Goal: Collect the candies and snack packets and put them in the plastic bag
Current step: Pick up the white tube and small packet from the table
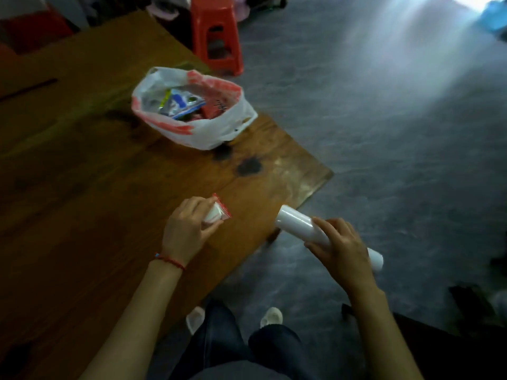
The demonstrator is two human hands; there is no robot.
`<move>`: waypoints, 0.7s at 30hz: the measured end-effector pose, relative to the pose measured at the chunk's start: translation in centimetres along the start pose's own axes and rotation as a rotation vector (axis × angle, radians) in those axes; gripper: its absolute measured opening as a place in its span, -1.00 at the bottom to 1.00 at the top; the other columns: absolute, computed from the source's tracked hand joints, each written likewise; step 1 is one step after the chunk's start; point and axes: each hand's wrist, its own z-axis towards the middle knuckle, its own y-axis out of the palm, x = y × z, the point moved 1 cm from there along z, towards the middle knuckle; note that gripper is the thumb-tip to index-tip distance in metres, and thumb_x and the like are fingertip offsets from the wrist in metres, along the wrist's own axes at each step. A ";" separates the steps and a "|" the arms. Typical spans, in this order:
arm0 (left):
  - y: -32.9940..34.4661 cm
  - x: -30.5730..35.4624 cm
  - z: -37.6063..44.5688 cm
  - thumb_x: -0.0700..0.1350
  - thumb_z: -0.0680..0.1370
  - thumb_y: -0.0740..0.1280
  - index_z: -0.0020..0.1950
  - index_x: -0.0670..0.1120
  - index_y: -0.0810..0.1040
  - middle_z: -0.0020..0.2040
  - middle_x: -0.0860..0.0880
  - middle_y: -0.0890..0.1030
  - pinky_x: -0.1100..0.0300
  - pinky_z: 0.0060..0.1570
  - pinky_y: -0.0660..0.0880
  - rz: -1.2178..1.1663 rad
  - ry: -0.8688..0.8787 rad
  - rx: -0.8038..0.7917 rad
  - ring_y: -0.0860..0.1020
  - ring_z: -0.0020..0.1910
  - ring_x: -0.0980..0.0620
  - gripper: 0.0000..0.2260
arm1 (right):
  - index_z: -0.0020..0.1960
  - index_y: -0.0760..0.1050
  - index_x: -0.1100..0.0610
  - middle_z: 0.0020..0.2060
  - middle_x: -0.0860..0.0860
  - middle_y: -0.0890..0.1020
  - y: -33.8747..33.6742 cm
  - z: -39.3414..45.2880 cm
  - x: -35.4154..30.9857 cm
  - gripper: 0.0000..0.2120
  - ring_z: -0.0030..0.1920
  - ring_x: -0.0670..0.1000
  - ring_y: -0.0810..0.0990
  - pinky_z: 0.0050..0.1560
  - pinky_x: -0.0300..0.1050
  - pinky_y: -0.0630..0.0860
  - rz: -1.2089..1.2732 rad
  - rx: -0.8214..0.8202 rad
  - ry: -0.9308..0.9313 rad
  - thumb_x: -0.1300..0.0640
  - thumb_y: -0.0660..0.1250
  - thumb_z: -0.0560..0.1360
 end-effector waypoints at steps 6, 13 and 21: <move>5.6 9.3 5.8 -0.04 0.41 0.38 0.12 -0.21 0.54 -0.08 -0.17 0.58 0.06 -0.19 0.51 -0.065 0.200 -0.058 0.53 -0.13 -0.11 -0.64 | 0.12 0.53 0.19 -0.14 0.14 0.58 -5.4 -4.6 8.7 -0.51 -0.17 0.14 0.54 -0.21 -0.01 0.46 -0.030 0.100 0.215 0.18 0.57 0.23; 11.0 18.0 12.6 0.04 0.41 0.30 0.10 -0.19 0.57 -0.07 -0.14 0.59 0.16 -0.13 0.40 -0.172 0.371 -0.145 0.47 -0.09 -0.04 -0.61 | 0.14 0.53 0.20 -0.14 0.15 0.56 -8.7 -7.8 15.6 -0.49 -0.19 0.14 0.54 -0.20 0.01 0.48 -0.077 0.207 0.455 0.18 0.57 0.22; 17.0 24.6 23.5 0.07 0.40 0.26 0.06 -0.23 0.58 -0.13 -0.18 0.59 0.18 -0.18 0.37 -0.250 0.512 -0.234 0.43 -0.14 0.00 -0.58 | 0.13 0.53 0.21 -0.15 0.15 0.57 -11.1 -4.2 23.7 -0.48 -0.20 0.14 0.53 -0.19 -0.09 0.41 -0.130 0.294 0.615 0.16 0.57 0.22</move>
